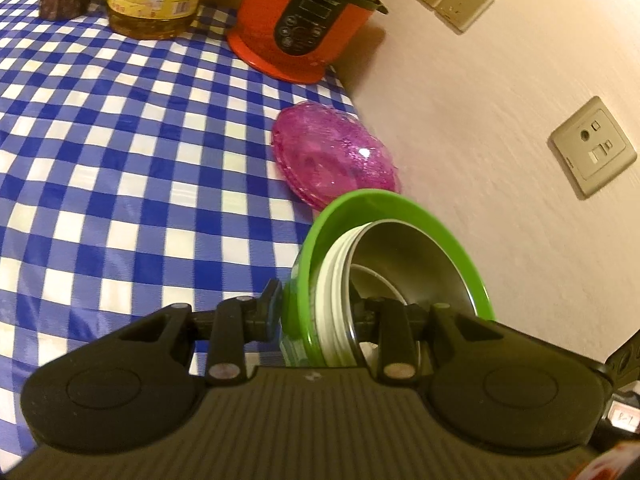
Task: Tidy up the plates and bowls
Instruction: 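Lift the green bowl stack with both grippers and carry it toward the pink dishes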
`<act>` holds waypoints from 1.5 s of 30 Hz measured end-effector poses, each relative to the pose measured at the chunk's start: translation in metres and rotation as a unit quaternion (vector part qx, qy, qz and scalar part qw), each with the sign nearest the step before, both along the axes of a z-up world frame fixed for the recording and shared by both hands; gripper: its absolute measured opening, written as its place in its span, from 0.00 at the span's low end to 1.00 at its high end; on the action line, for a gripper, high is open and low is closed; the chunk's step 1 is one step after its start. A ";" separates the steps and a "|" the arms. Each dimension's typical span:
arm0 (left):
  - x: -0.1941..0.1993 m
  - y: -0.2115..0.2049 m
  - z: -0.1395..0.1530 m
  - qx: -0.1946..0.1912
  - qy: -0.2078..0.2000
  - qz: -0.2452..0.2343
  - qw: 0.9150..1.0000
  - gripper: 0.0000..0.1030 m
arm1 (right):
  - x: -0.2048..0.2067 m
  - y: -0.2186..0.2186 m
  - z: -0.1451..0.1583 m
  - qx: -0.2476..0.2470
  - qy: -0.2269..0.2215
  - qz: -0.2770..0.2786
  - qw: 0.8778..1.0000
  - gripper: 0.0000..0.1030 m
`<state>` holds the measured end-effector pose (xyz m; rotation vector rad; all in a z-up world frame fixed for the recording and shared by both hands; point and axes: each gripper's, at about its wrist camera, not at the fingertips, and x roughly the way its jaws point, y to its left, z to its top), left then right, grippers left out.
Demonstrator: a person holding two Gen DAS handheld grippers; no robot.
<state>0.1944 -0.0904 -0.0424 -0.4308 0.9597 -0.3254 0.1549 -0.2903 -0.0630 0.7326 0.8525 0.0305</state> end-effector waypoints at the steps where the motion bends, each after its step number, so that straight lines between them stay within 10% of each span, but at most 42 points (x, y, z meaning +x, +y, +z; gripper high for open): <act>1: 0.001 -0.002 0.001 0.000 -0.001 -0.002 1.000 0.26 | 0.000 -0.002 0.000 0.000 -0.001 -0.002 1.000 0.29; 45: 0.123 -0.045 0.018 -0.009 -0.024 -0.035 0.999 0.26 | 0.104 -0.038 0.020 -0.016 -0.033 -0.032 0.999 0.29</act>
